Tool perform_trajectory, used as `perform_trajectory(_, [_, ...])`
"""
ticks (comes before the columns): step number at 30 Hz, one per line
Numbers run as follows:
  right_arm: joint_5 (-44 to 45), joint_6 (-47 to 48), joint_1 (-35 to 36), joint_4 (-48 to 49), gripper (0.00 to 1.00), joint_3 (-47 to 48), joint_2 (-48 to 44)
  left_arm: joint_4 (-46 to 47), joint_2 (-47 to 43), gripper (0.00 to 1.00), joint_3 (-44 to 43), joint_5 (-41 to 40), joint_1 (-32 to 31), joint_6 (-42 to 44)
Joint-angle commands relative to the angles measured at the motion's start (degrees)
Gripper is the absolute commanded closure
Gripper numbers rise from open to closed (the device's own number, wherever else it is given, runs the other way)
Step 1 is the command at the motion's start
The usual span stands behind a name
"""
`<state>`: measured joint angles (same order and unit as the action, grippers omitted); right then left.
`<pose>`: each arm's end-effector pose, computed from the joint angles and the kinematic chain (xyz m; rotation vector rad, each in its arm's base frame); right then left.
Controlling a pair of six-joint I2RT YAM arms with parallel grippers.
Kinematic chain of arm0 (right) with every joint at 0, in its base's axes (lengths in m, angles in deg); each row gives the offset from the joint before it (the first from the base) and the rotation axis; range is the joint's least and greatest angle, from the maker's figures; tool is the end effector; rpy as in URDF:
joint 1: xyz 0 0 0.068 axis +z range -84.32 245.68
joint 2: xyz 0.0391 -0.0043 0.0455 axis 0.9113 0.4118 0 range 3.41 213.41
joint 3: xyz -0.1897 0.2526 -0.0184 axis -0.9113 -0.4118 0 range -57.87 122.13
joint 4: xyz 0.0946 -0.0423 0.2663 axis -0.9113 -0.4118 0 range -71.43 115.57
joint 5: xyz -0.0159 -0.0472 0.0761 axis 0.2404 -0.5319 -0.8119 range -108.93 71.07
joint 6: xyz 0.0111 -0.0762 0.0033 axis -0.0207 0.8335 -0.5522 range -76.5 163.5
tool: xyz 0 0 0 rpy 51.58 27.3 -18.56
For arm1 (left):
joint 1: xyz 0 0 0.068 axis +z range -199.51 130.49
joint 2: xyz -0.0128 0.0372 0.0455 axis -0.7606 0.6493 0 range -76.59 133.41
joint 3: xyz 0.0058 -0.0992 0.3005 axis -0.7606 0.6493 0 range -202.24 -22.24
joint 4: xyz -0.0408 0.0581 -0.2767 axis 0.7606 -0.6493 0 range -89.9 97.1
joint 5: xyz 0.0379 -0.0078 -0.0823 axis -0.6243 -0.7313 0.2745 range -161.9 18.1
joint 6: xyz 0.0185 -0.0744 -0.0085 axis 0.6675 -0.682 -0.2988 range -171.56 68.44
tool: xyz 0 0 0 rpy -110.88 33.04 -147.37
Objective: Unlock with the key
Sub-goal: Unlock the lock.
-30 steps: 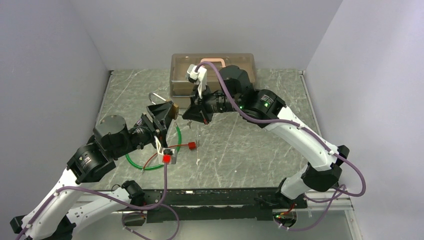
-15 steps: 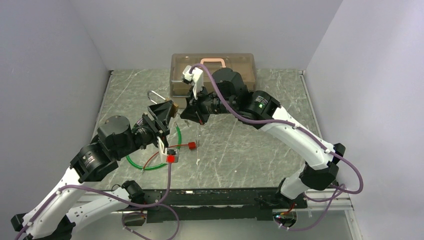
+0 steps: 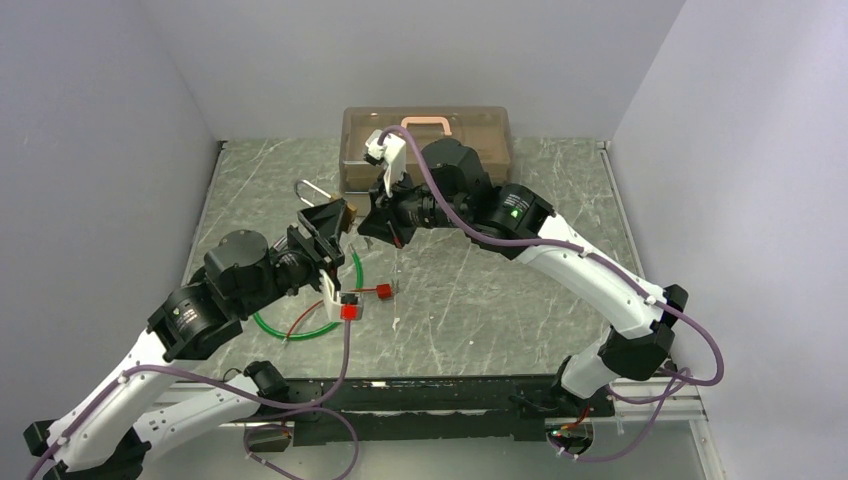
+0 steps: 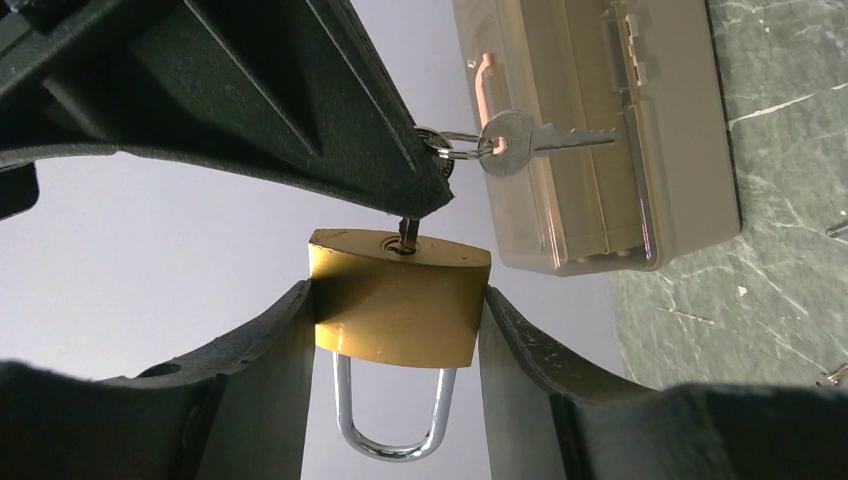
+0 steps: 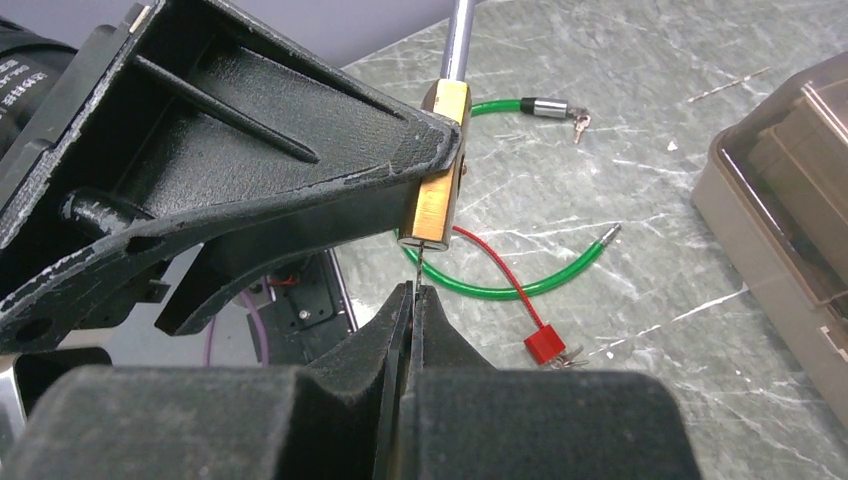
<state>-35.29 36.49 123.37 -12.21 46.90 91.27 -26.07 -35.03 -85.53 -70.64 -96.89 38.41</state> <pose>0.1866 0.3293 0.5095 -1.0613 1.7666 1.0052 0.1038 -0.1150 0.4467 1.6823 0.6395 0.5163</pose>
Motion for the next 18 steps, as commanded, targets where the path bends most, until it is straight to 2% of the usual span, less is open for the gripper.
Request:
perform_trajectory(1, [-4.0, -2.3, 2.2, 8.7, 1.0, -0.1, -1.0, 10.1, 1.7, 1.0, -1.2, -1.1, -1.4, -1.4])
perform_trajectory(11, [-4.6, -3.0, 2.3, 10.9, 1.0, 0.3, -0.6, 11.5, 1.6, 1.0, 0.8, -3.0, -2.8, 1.2])
perform_trajectory(18, [-5.7, -2.2, 2.1, 13.0, 1.0, -0.2, -0.3, 7.7, 1.1, 1.0, -1.8, 1.0, -3.8, -1.8])
